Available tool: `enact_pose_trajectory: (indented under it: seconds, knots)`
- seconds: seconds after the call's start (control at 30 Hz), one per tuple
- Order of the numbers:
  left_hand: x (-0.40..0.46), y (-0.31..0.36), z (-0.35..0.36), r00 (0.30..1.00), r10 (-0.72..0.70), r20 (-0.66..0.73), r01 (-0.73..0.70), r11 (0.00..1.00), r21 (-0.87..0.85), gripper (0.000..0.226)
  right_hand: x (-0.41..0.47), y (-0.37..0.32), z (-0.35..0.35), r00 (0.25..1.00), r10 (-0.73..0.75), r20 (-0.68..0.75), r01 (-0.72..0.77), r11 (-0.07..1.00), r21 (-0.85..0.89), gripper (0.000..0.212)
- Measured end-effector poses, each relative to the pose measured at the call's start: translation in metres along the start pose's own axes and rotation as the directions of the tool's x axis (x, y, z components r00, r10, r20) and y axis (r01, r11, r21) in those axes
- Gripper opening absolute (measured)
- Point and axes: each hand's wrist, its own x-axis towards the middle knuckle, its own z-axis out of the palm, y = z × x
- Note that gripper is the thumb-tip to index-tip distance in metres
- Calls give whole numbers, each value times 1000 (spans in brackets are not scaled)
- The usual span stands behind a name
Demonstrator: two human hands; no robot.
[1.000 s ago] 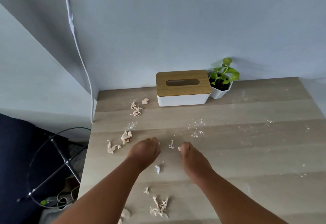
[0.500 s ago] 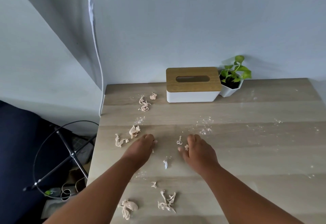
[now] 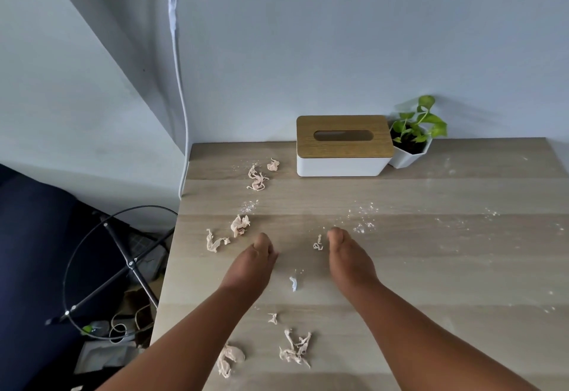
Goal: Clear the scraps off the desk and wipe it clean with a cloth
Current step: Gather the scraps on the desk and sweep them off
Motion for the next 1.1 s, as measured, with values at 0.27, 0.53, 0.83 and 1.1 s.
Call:
enact_pose_trajectory:
  seconds: [0.27, 0.53, 0.83, 1.1]
  knots:
    - [-20, 4, 12, 979, 200, 45, -197, 978, -65, 19, 5, -3, 14, 993, -95, -64, 89, 991, -100, 49]
    - [-37, -2, 28, 975, 217, 44, -217, 976, -1, 30, 2, -9, 18, 979, -131, -157, 119, 989, -85, 12]
    - [-38, 7, 27, 972, 232, -29, -232, 973, -10, 17, -7, -3, 9, 1000, -7, -27, 8, 999, 34, 11]
    - [-48, 12, 18, 992, 120, -26, -122, 984, -130, 10, -31, 20, -4, 999, 39, -7, -38, 993, 114, 42]
